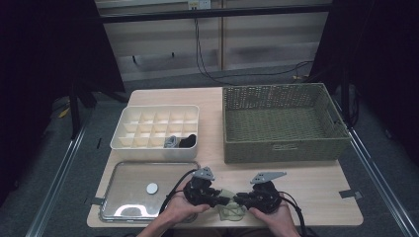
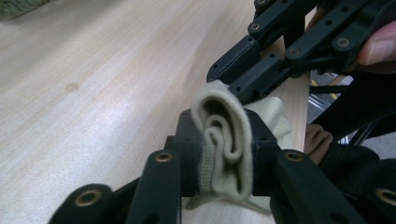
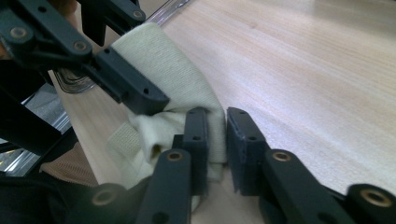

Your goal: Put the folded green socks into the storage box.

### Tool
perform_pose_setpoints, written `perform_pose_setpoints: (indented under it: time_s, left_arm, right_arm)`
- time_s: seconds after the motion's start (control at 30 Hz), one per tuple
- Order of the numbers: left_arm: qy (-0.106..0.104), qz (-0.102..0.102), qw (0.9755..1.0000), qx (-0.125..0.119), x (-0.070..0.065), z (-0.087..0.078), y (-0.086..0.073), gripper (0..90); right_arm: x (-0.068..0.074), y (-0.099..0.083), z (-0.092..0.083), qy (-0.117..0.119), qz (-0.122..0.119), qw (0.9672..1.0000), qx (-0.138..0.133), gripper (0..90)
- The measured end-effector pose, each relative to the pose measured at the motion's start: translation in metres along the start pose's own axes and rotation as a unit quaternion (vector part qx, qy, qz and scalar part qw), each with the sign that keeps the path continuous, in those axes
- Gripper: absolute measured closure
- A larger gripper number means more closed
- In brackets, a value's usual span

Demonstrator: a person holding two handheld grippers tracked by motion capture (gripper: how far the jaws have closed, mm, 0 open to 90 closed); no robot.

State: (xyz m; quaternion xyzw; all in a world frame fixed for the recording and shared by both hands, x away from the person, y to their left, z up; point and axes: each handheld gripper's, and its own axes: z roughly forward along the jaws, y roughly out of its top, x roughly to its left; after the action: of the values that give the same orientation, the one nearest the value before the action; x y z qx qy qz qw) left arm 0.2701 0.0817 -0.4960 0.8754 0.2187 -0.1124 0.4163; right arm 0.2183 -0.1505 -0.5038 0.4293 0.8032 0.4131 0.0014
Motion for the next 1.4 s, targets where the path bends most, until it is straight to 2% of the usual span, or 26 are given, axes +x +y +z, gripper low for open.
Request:
perform_pose_setpoints:
  time_s: [0.07,0.17,0.2,0.33,0.43,0.5,0.8,1.13,1.27,1.4]
  left_arm:
    - [-0.008,-0.004,1.0000,-0.002,0.000,0.000,0.001,72.9]
    - [-0.007,-0.001,1.0000,0.000,0.001,-0.001,0.002,73.2]
    - [-0.006,-0.007,1.0000,-0.003,0.000,-0.002,0.003,73.3]
    - [-0.006,-0.008,0.9999,-0.014,0.001,-0.006,0.005,73.7]
    - [0.011,-0.018,0.9996,-0.017,0.003,-0.012,0.009,73.7]
    - [0.013,-0.022,0.9995,-0.018,0.005,-0.016,0.009,73.8]
    - [0.034,-0.023,0.9991,-0.016,0.011,-0.033,0.012,73.8]
    - [0.050,-0.027,0.9982,-0.018,0.018,-0.053,0.012,73.8]
    - [0.061,-0.031,0.9976,-0.014,0.023,-0.061,0.012,73.8]
    - [0.067,-0.032,0.9970,-0.022,0.027,-0.068,0.012,73.8]
  right_arm:
    - [-0.002,0.000,-0.001,0.001,0.004,1.0000,-0.002,73.5]
    - [-0.003,0.001,-0.002,0.000,0.003,1.0000,-0.003,70.9]
    - [-0.003,0.001,-0.002,0.000,0.003,1.0000,-0.004,70.3]
    - [-0.003,0.002,-0.005,0.002,0.006,0.9999,-0.013,67.3]
    - [-0.006,0.004,-0.010,0.005,0.010,0.9995,-0.028,64.6]
    - [-0.008,0.006,-0.013,0.003,0.010,0.9993,-0.035,62.4]
    - [-0.014,0.011,-0.024,-0.006,0.014,0.9976,-0.067,47.8]
    - [-0.016,0.014,-0.030,-0.024,0.012,0.9968,-0.076,31.3]
    - [-0.018,0.015,-0.036,-0.030,0.014,0.9961,-0.082,26.8]
    - [-0.022,0.014,-0.040,-0.040,0.019,0.9957,-0.081,24.4]
